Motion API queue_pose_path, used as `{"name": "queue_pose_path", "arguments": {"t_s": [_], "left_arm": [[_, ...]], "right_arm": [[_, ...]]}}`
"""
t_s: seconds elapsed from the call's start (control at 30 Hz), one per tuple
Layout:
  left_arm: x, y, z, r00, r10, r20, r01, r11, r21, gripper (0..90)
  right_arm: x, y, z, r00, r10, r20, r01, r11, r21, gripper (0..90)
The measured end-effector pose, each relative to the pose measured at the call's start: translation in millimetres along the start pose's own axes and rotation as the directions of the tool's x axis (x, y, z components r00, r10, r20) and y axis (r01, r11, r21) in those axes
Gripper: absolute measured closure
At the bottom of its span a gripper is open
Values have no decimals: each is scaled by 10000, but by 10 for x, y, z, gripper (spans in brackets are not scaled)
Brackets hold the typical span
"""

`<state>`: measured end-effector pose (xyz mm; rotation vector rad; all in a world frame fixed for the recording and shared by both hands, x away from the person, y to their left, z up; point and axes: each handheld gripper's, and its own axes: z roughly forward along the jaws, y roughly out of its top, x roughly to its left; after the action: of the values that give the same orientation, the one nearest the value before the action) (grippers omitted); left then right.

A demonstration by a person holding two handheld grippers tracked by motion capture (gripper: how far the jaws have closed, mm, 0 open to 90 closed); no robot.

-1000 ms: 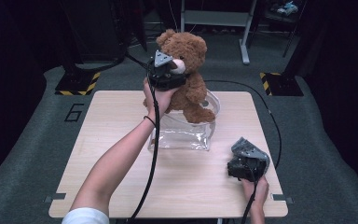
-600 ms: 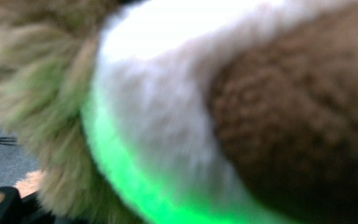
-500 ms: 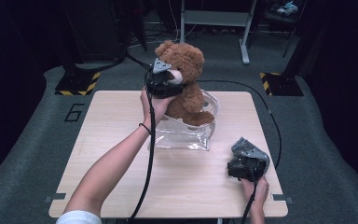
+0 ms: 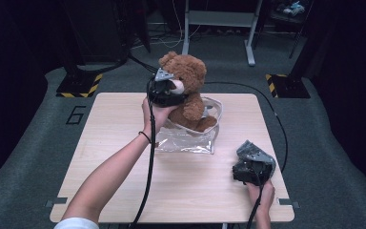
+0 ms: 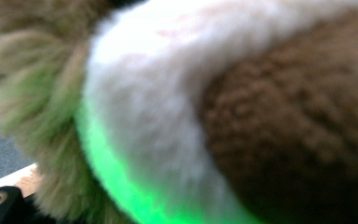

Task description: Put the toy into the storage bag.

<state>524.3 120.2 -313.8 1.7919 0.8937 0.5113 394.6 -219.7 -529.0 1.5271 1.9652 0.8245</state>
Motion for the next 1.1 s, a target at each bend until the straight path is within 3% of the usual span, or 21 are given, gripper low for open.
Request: {"name": "queue_pose_path", "arguments": {"t_s": [0.07, 0.17, 0.2, 0.33, 0.5, 0.63, 0.77, 0.9, 0.93, 1.1], "left_arm": [[-8, -27, 9, 10000, 19, 81, -19, 10000, 82, 430], [-12, -48, -6, 9997, 22, 228, -18, 9999, -165, 426], [-18, -45, -21, 9997, -91, 248, 98, 9995, -296, 413], [-30, 21, -99, 9998, 114, 134, -108, 9989, -455, 338], [-22, 56, -122, 9998, 209, -1, -209, 9985, -507, 300], [-6, 58, -119, 10000, 84, 11, -83, 9980, -626, 285], [21, 50, -102, 9998, -8, 188, 19, 9985, -552, 346], [69, 26, -93, 9990, -243, 388, 262, 9985, -481, 363], [81, 22, -97, 9988, -243, 420, 262, 9987, -447, 363], [84, 31, -94, 9988, -173, 450, 191, 9990, -397, 355]], "right_arm": [[1, -1, 2, 10000, 6, 23, -6, 10000, -27, 18], [6, 1, 8, 9999, 146, -40, -146, 9999, -88, 19], [5, 3, 13, 9999, 145, 22, -144, 9999, -93, 20], [-1, 6, -1, 9999, 105, -28, -105, 9999, 30, 25], [-34, 95, -85, 9985, 105, -528, -100, 9999, 101, 30], [-91, 406, -343, 9943, 123, -1062, -178, 9985, -512, 51], [-150, 762, -472, 9874, -10, -1583, -145, 9952, -969, 87], [-177, 1151, -443, 9795, -189, -2003, -18, 9947, -1025, 97], [-175, 1207, -425, 9797, -268, -1988, 62, 9946, -1037, 97], [-131, 1504, -308, 9648, -412, -2597, 163, 9951, -976, 122]]}}
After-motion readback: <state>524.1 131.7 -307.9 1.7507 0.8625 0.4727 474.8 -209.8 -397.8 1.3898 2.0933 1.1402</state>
